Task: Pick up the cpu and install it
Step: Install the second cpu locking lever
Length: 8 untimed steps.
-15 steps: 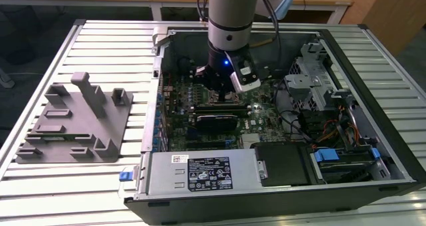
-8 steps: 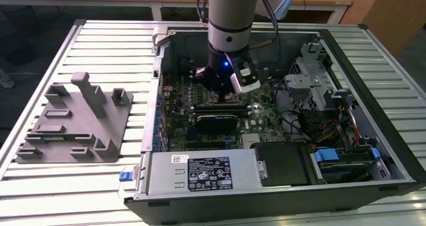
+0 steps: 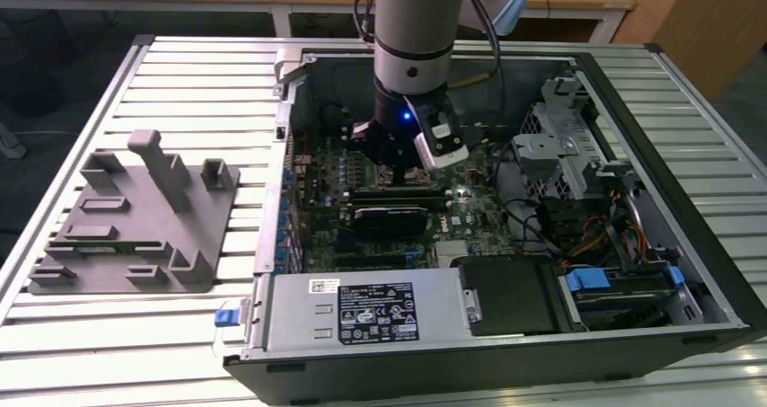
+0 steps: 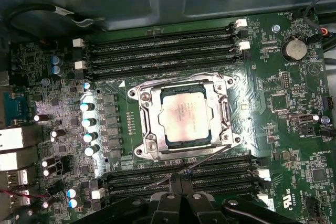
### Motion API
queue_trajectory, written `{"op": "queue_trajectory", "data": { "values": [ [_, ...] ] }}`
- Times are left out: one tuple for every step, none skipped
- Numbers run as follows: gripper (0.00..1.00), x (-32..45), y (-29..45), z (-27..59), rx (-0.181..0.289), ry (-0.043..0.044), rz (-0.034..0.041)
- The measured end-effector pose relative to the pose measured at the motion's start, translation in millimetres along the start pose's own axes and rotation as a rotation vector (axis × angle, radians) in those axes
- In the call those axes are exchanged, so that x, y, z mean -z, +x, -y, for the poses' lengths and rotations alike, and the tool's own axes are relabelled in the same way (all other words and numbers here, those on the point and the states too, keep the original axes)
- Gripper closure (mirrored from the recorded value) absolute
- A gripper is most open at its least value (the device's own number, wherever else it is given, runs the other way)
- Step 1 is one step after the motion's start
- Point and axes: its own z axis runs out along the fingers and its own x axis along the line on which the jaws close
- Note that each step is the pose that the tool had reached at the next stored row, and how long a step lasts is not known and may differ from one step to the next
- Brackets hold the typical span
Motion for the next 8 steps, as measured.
{"op": "queue_trajectory", "data": {
  "values": [
    [0.89,-0.1,0.0,0.0,0.0,-0.0001,0.0001],
    [0.89,-0.1,0.0,0.0,0.0,-0.0002,0.0],
    [0.89,-0.3,0.1,0.1,0.0,-0.0008,0.0001],
    [0.89,-0.4,0.2,0.2,0.0,-0.001,0.0001],
    [0.89,-0.4,0.2,0.2,0.0,-0.0008,0.0],
    [0.89,-0.4,0.2,0.2,0.0,-0.0007,0.0],
    [0.89,-0.4,0.2,0.3,0.0,-0.0006,-0.0001],
    [0.89,-0.4,0.2,0.3,0.0,-0.0006,-0.0001]
  ]
}}
